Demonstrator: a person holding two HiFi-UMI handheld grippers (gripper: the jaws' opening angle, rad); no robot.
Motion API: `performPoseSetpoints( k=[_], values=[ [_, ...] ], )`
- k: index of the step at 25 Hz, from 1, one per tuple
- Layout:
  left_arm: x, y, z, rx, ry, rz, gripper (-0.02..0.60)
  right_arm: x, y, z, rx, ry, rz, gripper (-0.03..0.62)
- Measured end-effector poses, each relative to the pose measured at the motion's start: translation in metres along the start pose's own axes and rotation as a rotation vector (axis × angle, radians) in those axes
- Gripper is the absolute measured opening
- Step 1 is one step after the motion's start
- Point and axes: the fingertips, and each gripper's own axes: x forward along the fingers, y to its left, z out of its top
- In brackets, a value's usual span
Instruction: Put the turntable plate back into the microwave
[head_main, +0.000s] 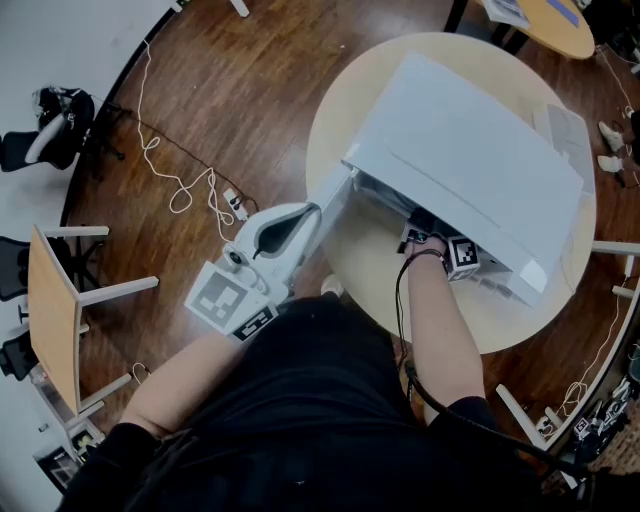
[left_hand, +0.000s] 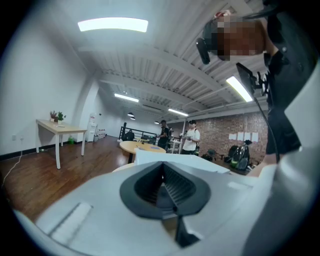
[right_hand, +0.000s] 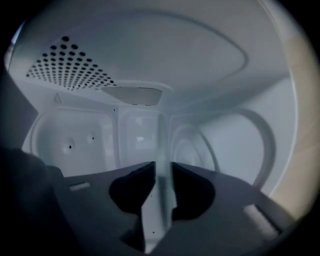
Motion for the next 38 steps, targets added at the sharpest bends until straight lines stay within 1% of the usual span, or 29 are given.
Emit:
performPoseSetpoints(
  k=[1,3,5,7,10,14,18,21,24,27,30,33,38],
  values=[
    [-0.001,-0.001,0.0,0.002,0.0,-0.003,0.006,-0.001,0.008,-0.003,-0.006,-0.001,-0.004,0.12],
    [-0.001,-0.001,0.0,0.003,-0.001,-0.009,0.006,-0.003,0.03,-0.009,-0.025,-0.005,0.002,0.242],
    [-0.002,-0.001,0.001,-0.001,-0.006,-0.016,0.006,-0.006,0.046,-0.013,-0.06,-0.002,0.004,0.272],
    [-0.001,-0.002,0.001,-0.004,-0.009,-0.027,0.006,-0.008,0.047,-0.016,-0.112,0.018,-0.016,0.276],
    [0.0,-0.006,0.002,0.0,-0.013,-0.048,0.006,-0.015,0.038,-0.025,-0.203,0.078,-0.093,0.308],
    [0.001,-0.008,0.003,0.005,-0.019,-0.068,0.006,-0.032,0.028,-0.025,-0.312,0.083,-0.211,0.314],
    [0.003,-0.013,0.003,0.008,-0.023,-0.088,0.006,-0.045,0.022,-0.035,-0.382,0.135,-0.277,0.314],
    [0.006,-0.019,0.003,0.017,-0.024,-0.108,0.006,-0.054,0.016,-0.034,-0.431,0.144,-0.321,0.314],
    [0.005,-0.021,0.004,0.024,-0.029,-0.124,0.006,-0.063,0.011,-0.034,-0.429,0.147,-0.356,0.314],
    [0.004,-0.024,0.004,0.03,-0.035,-0.134,0.006,-0.08,-0.002,-0.038,-0.383,0.158,-0.393,0.33],
    [0.005,-0.029,0.001,0.019,-0.04,-0.146,0.006,-0.096,-0.004,-0.037,-0.417,0.168,-0.367,0.33],
    [0.008,-0.032,-0.003,0.002,-0.046,-0.153,0.006,-0.101,0.001,-0.034,-0.425,0.187,-0.338,0.33],
    [0.015,-0.045,-0.015,-0.005,-0.037,-0.175,0.006,-0.115,0.015,-0.039,-0.485,0.26,-0.272,0.33]
  ],
)
